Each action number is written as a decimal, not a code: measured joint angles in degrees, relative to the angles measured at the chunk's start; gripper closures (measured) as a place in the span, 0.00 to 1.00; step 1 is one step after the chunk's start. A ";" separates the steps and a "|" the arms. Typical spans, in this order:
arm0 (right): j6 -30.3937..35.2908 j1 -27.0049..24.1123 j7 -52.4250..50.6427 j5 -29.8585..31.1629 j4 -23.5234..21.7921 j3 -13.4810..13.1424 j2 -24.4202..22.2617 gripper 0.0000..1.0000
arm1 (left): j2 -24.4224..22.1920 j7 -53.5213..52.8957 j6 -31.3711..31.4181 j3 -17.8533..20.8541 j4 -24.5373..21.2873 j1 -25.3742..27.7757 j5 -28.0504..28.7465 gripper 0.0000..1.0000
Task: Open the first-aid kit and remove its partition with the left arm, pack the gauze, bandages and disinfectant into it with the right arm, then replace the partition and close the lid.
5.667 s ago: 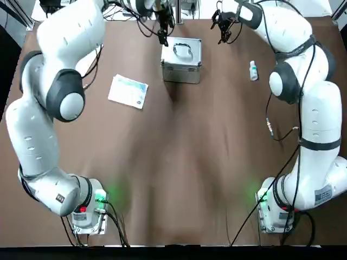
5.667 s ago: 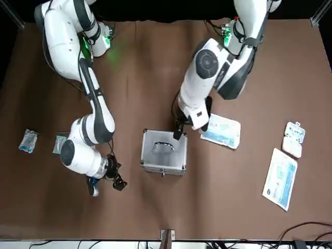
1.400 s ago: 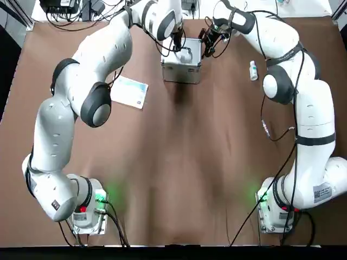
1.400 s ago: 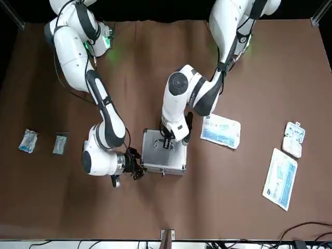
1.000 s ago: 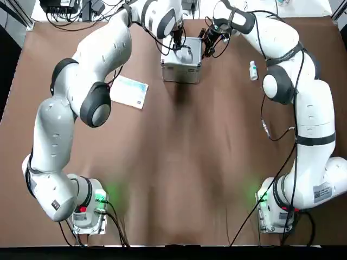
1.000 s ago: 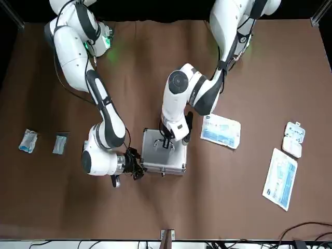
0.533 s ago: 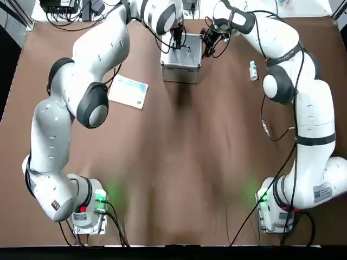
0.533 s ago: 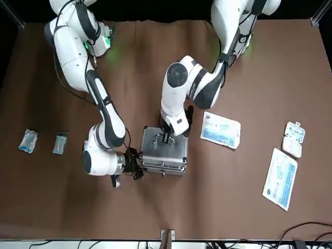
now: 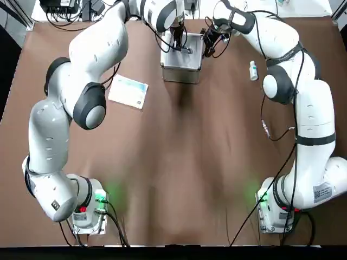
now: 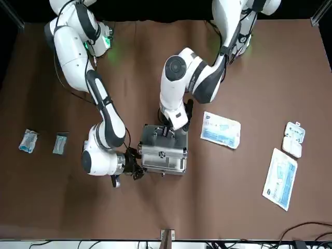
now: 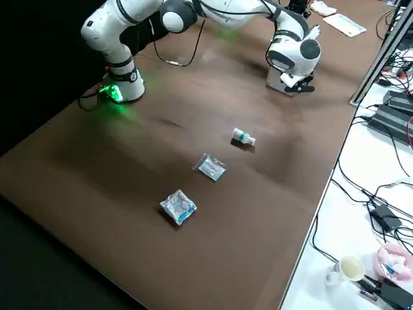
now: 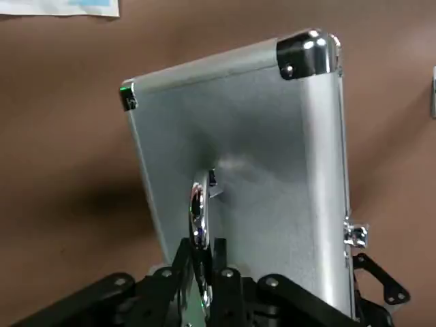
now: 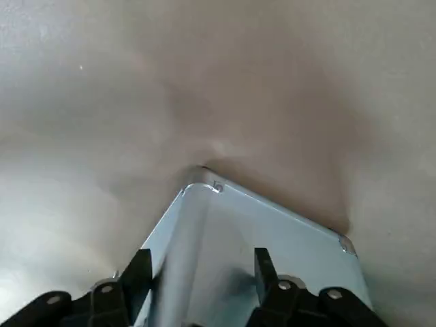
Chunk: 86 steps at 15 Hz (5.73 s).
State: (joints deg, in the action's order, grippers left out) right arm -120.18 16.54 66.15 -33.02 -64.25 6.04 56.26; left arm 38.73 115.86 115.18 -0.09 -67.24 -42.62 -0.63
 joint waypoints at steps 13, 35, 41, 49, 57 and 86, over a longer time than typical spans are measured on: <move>0.02 0.00 0.00 0.00 -0.03 -0.01 0.00 0.33 | -1.47 0.75 -6.65 -2.27 -0.08 0.05 0.12 0.85; -0.08 0.01 0.00 0.00 -0.04 0.00 0.02 0.33 | -1.19 0.96 -9.94 -6.52 -1.87 -0.50 0.30 0.60; -0.08 0.02 0.00 0.00 -0.04 0.00 0.02 0.33 | -1.17 0.97 -11.42 -6.81 -2.23 -0.48 0.29 0.56; -0.07 0.02 0.00 0.00 -0.04 0.00 0.02 0.33 | -1.11 2.73 -12.87 -7.33 -2.67 -0.46 0.32 0.41; -0.18 0.05 0.00 -0.01 -0.05 0.07 0.10 0.30 | -1.19 2.93 -13.45 -7.92 -2.99 -0.45 0.26 0.02; 0.55 -0.58 0.02 -0.63 0.36 0.27 0.19 0.22 | -7.75 3.48 -25.67 -9.05 -3.00 -0.23 -0.43 0.00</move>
State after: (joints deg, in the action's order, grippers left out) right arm -119.63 15.96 66.17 -33.65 -63.90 6.31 56.45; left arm 30.98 119.35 89.52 -9.14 -70.24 -42.85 -1.06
